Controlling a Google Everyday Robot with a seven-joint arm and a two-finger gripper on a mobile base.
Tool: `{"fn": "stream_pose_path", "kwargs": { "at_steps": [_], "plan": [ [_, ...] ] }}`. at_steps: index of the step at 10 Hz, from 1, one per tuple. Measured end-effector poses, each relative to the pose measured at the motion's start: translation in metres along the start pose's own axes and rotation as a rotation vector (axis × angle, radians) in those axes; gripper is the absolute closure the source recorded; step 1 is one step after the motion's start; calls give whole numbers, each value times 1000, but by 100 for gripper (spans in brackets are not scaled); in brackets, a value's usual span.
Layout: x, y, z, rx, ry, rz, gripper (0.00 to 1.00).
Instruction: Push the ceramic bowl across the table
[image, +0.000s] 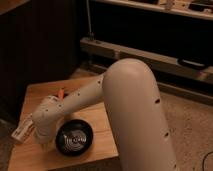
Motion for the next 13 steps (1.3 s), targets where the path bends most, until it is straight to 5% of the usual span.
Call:
{"fn": "stream_pose_path", "kwargs": {
  "at_steps": [13],
  "plan": [
    [-10,-34,11,14,13,59,100]
  ]
}}
